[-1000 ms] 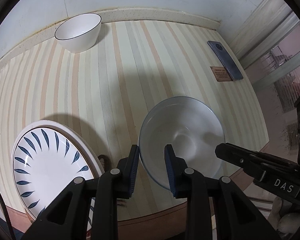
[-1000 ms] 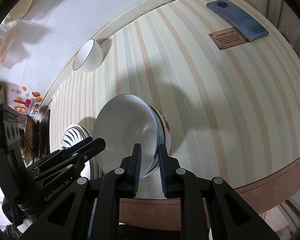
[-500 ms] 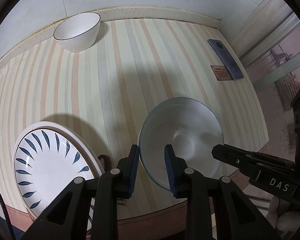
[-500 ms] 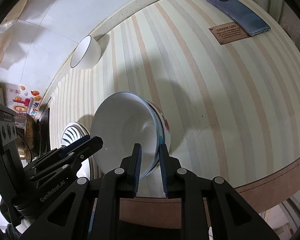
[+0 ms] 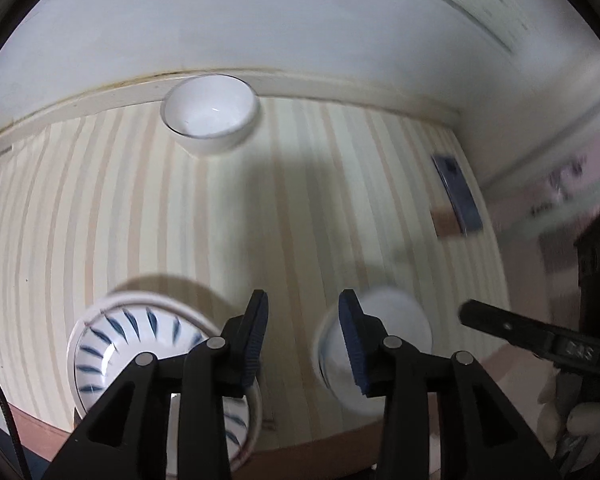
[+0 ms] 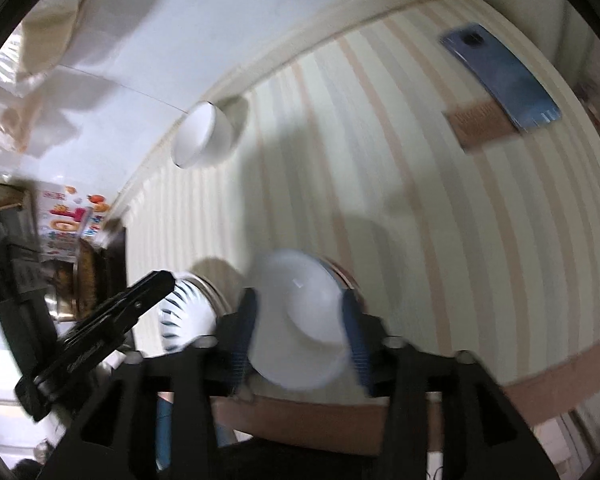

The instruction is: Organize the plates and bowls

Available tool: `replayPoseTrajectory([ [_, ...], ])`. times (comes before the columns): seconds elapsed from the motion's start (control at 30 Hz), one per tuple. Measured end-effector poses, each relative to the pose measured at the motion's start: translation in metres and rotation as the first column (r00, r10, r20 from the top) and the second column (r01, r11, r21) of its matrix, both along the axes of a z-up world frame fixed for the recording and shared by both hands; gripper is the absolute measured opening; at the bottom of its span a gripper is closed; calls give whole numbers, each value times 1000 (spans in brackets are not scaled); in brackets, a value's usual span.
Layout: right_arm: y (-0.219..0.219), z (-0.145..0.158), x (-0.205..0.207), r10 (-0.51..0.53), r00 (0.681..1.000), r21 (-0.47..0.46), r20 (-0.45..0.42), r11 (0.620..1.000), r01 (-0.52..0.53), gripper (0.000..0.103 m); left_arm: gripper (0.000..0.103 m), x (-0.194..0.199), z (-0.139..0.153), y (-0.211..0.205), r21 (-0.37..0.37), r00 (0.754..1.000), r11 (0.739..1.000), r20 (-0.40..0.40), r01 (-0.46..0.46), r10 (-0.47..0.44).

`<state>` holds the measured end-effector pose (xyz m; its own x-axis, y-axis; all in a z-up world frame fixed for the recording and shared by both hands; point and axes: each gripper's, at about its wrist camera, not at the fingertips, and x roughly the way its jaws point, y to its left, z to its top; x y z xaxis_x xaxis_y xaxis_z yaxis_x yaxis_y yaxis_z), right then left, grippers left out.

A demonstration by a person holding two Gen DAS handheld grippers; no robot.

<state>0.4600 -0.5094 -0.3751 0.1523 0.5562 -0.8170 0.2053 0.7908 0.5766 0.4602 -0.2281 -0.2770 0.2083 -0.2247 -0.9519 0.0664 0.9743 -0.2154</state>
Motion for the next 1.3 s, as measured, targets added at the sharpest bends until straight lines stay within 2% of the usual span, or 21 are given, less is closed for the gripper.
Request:
replayPoseTrajectory([
  [0.17, 28, 3, 65, 44, 997, 36, 70, 998, -47, 51, 34, 60, -13, 43, 9, 989, 989, 3, -150, 150],
  [0.3, 56, -10, 121, 79, 992, 44, 98, 996, -83, 51, 34, 110, -31, 76, 11, 971, 971, -9, -238, 238],
  [0.43, 91, -30, 175, 128, 987, 24, 96, 991, -131, 51, 34, 147, -53, 97, -20, 956, 957, -63, -289, 287],
  [0.6, 122, -63, 220, 153, 987, 34, 54, 987, -155, 51, 34, 179, -81, 110, 3, 942, 945, -84, -326, 325],
  [0.73, 138, -92, 239, 162, 987, 48, 7, 986, -162, 51, 34, 188, -102, 108, 11, 943, 951, -124, -309, 308],
  [0.9, 147, -111, 251, 167, 986, 79, -27, 983, -164, 50, 33, 191, -119, 98, 9, 952, 960, -130, -280, 279],
  [0.97, 148, -115, 253, 172, 985, 79, -21, 982, -170, 43, 32, 190, -120, 96, -6, 954, 960, -119, -279, 276],
  [1.03, 150, -118, 255, 185, 983, 68, -16, 981, -184, 28, 32, 192, -122, 95, 2, 957, 962, -102, -273, 272],
  [1.1, 154, -119, 254, 199, 980, 58, -6, 978, -199, 20, 27, 188, -121, 93, 17, 959, 963, -85, -269, 269],
  [1.3, 169, -113, 252, 227, 973, -12, 36, 974, -227, 17, 25, 188, -118, 93, 20, 961, 964, -78, -265, 266],
])
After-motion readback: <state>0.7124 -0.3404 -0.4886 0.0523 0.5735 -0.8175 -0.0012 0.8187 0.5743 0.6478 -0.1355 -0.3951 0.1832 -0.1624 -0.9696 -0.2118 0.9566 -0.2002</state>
